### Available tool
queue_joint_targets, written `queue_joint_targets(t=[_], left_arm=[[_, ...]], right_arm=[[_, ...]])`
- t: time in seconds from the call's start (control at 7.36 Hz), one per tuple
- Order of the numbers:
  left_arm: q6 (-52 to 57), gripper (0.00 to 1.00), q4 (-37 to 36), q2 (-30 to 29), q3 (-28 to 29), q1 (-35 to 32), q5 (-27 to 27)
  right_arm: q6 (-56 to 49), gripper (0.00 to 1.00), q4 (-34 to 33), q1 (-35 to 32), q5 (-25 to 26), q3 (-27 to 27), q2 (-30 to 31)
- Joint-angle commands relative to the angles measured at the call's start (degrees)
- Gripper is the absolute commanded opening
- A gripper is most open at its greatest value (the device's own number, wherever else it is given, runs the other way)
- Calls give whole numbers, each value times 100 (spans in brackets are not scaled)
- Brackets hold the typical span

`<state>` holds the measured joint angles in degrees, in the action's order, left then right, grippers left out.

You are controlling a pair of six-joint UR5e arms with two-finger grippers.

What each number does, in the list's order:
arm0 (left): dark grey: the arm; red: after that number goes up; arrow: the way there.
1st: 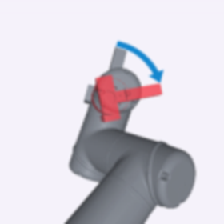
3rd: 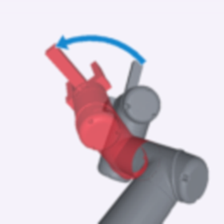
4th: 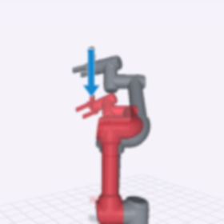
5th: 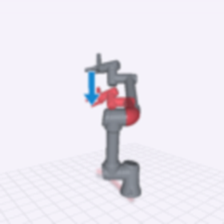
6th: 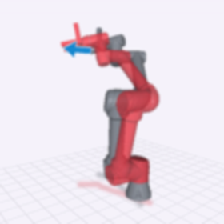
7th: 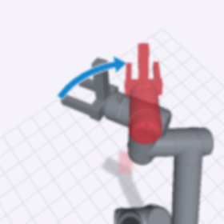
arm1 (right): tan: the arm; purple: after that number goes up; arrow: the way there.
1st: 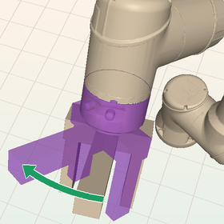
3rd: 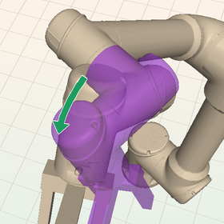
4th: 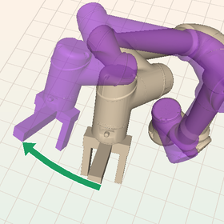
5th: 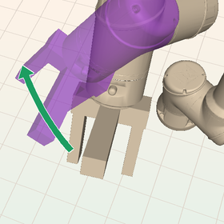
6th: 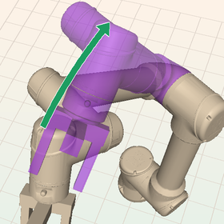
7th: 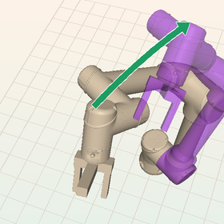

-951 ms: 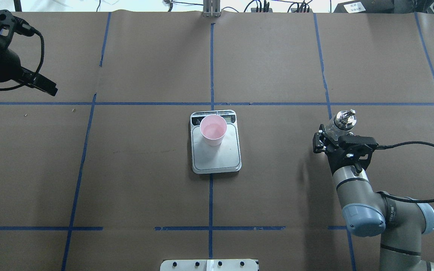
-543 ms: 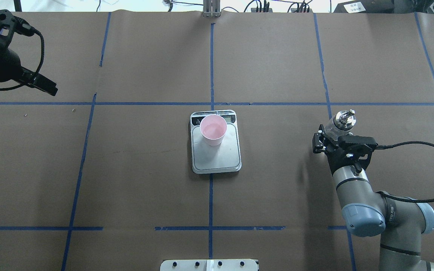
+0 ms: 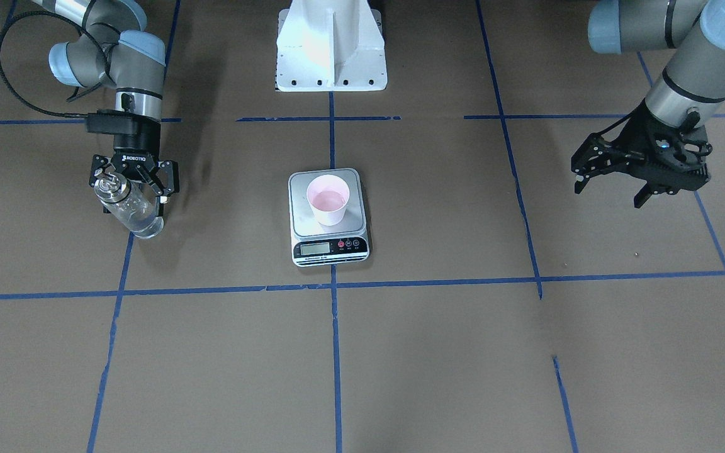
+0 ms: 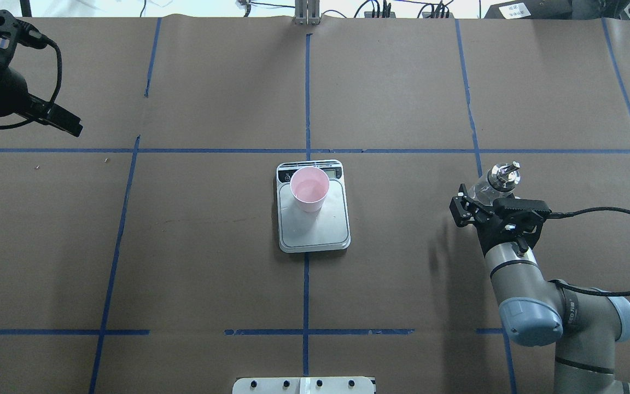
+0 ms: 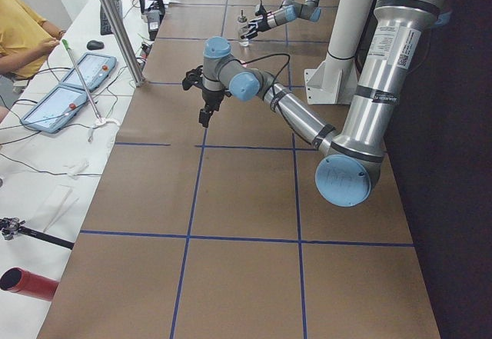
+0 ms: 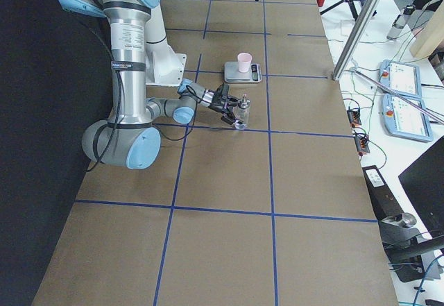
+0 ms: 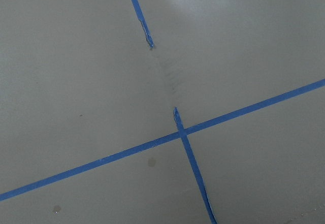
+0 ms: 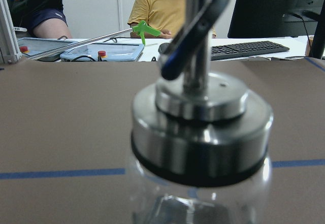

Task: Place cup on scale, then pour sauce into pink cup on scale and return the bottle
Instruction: 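Lower the glass bottle to the table and open the right gripper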

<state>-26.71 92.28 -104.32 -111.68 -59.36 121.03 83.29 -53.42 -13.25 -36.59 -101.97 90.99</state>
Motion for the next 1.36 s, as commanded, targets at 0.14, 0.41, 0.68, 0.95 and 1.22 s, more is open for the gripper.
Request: queue_joint_targets(t=[0.14, 0.41, 0.68, 0.95, 1.22], left_arm=[[-1, 100, -8, 0, 6, -6, 0], [-10, 100, -8, -9, 33, -6, 9], [-1, 100, -8, 0, 41, -6, 9], [-1, 100, -8, 9, 59, -6, 0], [8, 100, 1, 9, 68, -6, 0]], right_arm=[[29, 100, 7, 542, 47, -622, 620], [21, 100, 7, 735, -23, -771, 1013], [3, 100, 7, 754, -461, -1131, 1481], [-146, 100, 7, 710, -1179, -1307, 1763], [-1056, 100, 7, 3, -2013, -1299, 1781]])
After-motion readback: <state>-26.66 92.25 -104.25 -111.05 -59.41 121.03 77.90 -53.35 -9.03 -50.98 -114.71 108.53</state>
